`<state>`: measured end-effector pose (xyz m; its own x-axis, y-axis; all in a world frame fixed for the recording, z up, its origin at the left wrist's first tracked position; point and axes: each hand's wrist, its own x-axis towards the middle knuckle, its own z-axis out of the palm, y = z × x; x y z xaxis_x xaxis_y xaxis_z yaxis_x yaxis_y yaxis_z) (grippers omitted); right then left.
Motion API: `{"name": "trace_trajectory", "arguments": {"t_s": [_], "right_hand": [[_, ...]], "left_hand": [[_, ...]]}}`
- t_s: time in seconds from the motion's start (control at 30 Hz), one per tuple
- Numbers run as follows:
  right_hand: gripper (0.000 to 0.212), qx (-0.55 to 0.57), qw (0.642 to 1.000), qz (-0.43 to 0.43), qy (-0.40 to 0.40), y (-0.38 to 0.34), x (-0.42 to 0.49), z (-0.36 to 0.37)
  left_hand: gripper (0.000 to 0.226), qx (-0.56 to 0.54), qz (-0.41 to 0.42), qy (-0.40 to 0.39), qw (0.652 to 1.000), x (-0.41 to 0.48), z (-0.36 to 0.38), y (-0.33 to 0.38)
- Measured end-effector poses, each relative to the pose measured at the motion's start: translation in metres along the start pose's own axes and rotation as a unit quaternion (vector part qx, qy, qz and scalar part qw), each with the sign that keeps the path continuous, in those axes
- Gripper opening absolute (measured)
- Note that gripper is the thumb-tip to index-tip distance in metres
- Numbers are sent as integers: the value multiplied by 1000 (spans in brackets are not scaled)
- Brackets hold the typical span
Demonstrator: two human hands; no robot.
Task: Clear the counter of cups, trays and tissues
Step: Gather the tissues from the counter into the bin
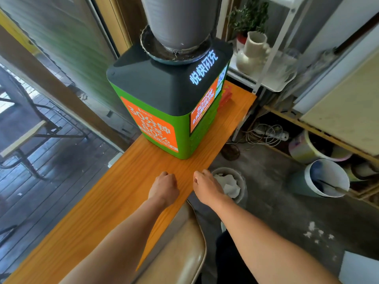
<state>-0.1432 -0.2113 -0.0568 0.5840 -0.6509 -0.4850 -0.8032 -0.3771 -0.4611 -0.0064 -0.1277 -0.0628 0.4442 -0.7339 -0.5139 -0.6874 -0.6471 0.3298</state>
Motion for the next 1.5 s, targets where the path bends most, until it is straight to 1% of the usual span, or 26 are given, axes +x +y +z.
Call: {"name": "trace_trajectory", "arguments": {"t_s": [0.07, 0.2, 0.3, 0.37, 0.43, 0.57, 0.67, 0.87, 1.0, 1.07, 1.13, 1.2, 1.3, 1.37, 1.43, 1.5], "right_hand": [[8, 18, 1000, 0, 0, 14, -10, -5], [12, 21, 1000, 9, 11, 49, -25, -15], [5, 0, 999, 16, 34, 85, -33, -18], [15, -8, 998, 25, 48, 110, -35, -18], [19, 5, 998, 42, 49, 138, -30, -17], [18, 21, 997, 60, 50, 179, -13, -11], [21, 15, 997, 65, 45, 220, 14, 5], [30, -20, 998, 53, 29, 286, 75, 55], [39, -14, 997, 77, 6, 318, 117, 98], [40, 0, 996, 86, 1, 332, 136, 119], [41, 6, 996, 86, 2, 345, 153, 139], [41, 7, 996, 89, -1, 355, 167, 157], [39, 25, 996, 88, -11, 367, 184, 176], [35, 41, 995, 90, -9, 374, 196, 181], [32, 55, 994, 93, 1, 381, 209, 184], [32, 62, 994, 92, 10, 388, 221, 185]], "left_hand": [[22, 3, 15, -16, 1000, -1, 4, 19], [19, 29, 66, -53, 996, 1, 19, 59], [11, 49, 108, -74, 990, 3, 33, 89], [11, 34, 116, -83, 989, 4, 44, 109], [12, 41, 121, -89, 988, 12, 63, 129], [19, 44, 110, -103, 988, 35, 98, 150], [23, 50, 84, -116, 988, 68, 137, 160], [24, 74, 29, -84, 993, 134, 222, 158], [20, 75, 1, -53, 996, 177, 279, 146], [19, 57, -30, -52, 997, 197, 308, 140], [22, 37, -69, -42, 996, 215, 332, 134], [22, 63, -58, -50, 995, 233, 354, 127], [12, 83, -46, -46, 994, 256, 377, 120], [16, 93, -48, -37, 994, 266, 385, 119], [21, 84, -55, -38, 994, 275, 390, 117], [15, 63, -59, -43, 995, 282, 393, 113]]}}
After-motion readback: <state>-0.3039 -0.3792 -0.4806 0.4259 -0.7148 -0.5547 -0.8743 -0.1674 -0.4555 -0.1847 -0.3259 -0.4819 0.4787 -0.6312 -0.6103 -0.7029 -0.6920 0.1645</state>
